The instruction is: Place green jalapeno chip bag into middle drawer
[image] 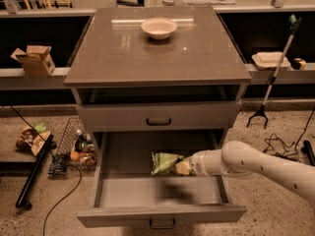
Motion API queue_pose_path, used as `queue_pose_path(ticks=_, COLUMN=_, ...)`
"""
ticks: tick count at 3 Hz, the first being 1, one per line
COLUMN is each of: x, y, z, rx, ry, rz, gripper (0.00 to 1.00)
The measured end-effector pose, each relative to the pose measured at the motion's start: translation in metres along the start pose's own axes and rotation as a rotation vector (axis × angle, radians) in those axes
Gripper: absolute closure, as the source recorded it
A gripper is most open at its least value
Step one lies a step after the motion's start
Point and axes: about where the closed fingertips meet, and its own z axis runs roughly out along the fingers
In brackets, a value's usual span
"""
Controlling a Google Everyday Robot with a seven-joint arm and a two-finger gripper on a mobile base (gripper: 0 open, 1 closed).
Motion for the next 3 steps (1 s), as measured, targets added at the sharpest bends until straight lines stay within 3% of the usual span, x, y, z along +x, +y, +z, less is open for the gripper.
queue_pose_path(ticks=2, x=0.041, y=-0.034, z=0.044, rx=-0.008, ry=0.067, rz=0.122, gripper=0.59)
queue_pose_path(ticks=3, x=0.051, y=-0.042, z=0.052, rx=-0.018, ry=0.095, rz=0.145, gripper=0.36)
